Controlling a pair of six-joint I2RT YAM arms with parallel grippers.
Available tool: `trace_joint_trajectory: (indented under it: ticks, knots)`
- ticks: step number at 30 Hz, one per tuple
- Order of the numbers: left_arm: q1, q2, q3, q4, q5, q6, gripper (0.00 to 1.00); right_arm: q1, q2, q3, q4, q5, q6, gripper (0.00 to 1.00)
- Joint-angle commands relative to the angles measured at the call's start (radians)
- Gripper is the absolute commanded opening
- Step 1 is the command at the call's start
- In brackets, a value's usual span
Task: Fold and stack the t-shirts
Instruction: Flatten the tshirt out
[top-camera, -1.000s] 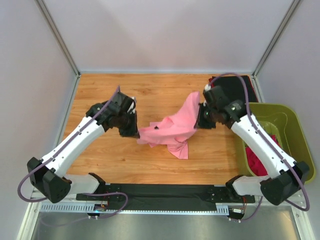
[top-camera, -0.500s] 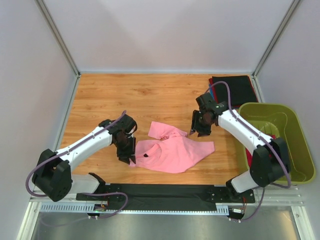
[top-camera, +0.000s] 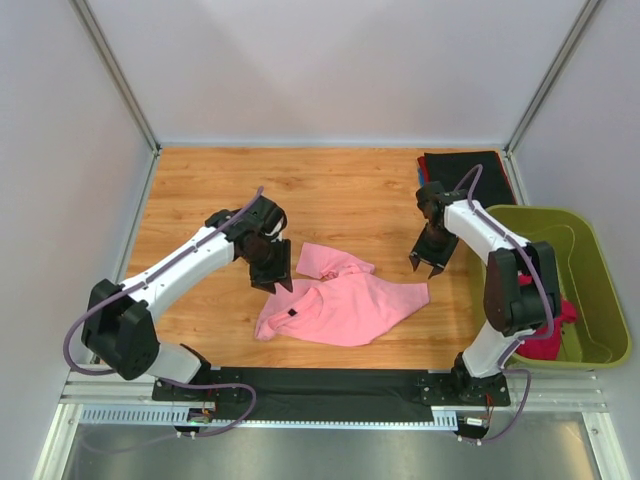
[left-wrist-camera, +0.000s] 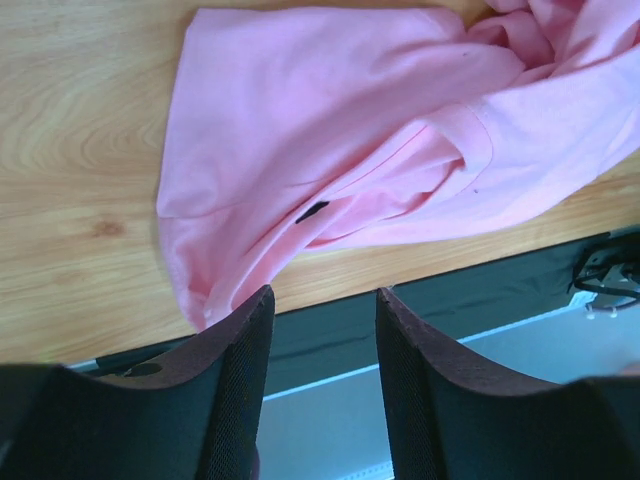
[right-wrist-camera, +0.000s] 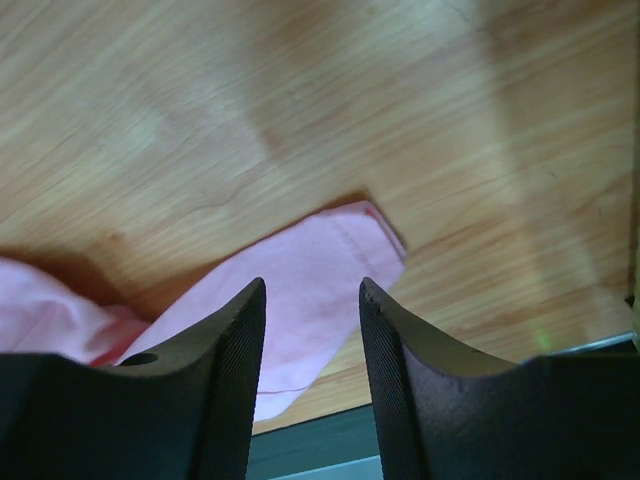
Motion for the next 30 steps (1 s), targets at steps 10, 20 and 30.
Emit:
trace_joint_trajectory:
  ticks: [10,20,30]
  knots:
    - [-0.016,0.074,-0.039,0.388,0.315,0.124,0.53,-0.019,0.101,0.007,0.085,-0.003,-0.144,0.46]
    - [-0.102,0.217,0.070,0.330,0.218,0.236,0.56,-0.046,0.039,-0.103,0.154,-0.029,-0.158,0.47]
    - [-0.102,0.248,0.134,0.287,0.141,0.265,0.57,-0.069,0.044,-0.160,0.264,-0.109,-0.206,0.47]
